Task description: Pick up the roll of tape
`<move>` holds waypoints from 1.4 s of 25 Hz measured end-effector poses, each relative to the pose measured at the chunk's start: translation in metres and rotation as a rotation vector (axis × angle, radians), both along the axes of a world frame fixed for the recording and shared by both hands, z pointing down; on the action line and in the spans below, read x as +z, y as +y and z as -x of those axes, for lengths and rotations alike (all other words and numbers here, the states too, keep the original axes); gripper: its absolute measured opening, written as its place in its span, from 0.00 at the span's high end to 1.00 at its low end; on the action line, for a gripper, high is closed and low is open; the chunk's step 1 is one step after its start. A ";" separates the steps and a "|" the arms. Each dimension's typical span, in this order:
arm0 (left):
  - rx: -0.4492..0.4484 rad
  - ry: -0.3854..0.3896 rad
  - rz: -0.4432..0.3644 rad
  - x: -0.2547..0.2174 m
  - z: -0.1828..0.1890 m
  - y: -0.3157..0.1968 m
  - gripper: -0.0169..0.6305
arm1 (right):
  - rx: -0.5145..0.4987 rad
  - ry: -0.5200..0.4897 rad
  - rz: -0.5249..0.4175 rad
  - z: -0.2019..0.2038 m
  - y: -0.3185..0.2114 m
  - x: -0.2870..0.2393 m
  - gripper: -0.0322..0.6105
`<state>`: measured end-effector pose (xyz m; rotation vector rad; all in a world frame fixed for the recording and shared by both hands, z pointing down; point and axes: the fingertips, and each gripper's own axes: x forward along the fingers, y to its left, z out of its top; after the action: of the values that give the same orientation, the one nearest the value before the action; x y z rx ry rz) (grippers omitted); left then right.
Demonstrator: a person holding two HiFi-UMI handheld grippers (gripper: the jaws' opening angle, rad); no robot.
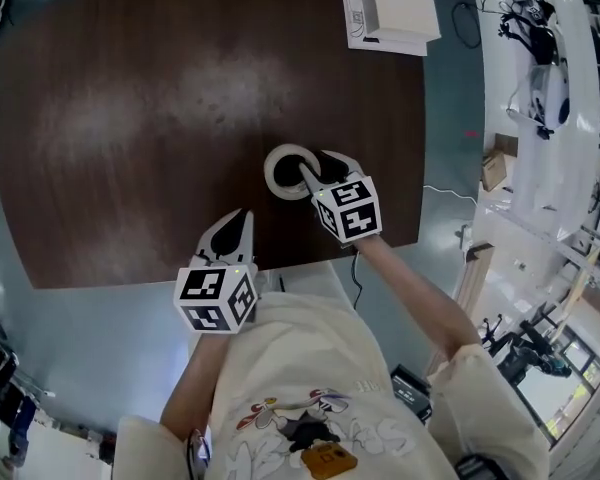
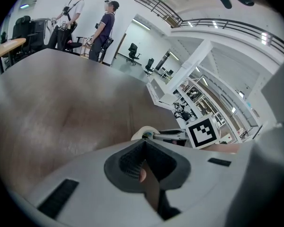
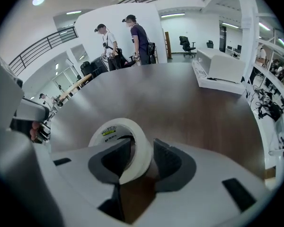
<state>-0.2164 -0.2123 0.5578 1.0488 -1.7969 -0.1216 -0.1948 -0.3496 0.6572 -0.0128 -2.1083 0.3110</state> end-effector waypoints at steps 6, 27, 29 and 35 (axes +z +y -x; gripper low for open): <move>-0.032 -0.013 0.007 -0.002 0.007 0.003 0.96 | -0.020 0.074 -0.015 0.003 0.004 0.011 0.72; -0.016 -0.068 -0.031 -0.024 0.016 0.017 0.96 | 0.087 -0.015 -0.039 0.001 0.004 -0.031 0.80; -0.010 -0.078 -0.040 -0.029 0.017 0.017 0.96 | 0.107 -0.069 -0.029 0.000 0.003 -0.051 0.80; 0.006 -0.110 -0.076 -0.054 0.018 0.020 0.96 | 0.123 -0.226 0.013 -0.004 0.013 -0.121 0.80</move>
<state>-0.2345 -0.1927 0.5036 1.1331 -1.9005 -0.1315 -0.1907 -0.3361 0.5361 0.0776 -2.3365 0.4126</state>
